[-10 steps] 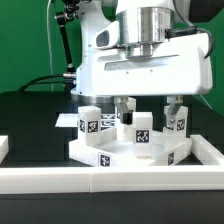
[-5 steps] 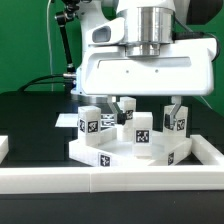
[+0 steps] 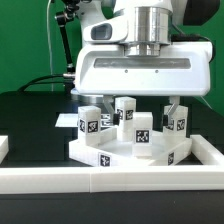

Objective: Assemble square table

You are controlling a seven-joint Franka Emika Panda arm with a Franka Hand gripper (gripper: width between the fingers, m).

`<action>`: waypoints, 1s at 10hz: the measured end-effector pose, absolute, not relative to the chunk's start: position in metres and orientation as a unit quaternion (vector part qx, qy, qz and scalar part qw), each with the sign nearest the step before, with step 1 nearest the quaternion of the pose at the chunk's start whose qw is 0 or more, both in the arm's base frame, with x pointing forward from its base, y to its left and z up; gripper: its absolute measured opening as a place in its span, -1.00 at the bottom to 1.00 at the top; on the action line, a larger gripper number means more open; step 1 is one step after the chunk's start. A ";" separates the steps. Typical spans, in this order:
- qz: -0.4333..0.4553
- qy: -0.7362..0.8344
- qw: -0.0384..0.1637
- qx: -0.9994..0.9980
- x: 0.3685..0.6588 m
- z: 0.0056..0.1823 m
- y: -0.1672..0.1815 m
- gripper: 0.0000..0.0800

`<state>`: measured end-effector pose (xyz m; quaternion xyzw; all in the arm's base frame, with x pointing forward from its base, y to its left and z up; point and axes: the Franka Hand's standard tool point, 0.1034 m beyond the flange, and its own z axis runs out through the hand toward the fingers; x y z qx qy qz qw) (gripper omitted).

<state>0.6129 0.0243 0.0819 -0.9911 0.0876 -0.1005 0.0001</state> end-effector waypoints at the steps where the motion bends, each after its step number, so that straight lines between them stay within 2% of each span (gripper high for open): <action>1: -0.101 0.089 0.000 -0.991 0.613 0.082 0.024 0.62; 3: -0.101 0.105 0.002 -0.989 0.613 0.082 0.024 0.01; 4: -0.101 0.106 0.002 -0.989 0.613 0.082 0.024 0.01; 5: -0.100 0.126 0.004 -0.987 0.613 0.082 0.024 -0.28; 10: -0.096 0.343 0.033 -0.934 0.611 0.081 0.024 -0.28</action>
Offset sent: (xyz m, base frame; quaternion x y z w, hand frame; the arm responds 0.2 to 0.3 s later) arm 0.0000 0.0000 0.0000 0.0000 0.0000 0.0000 1.0000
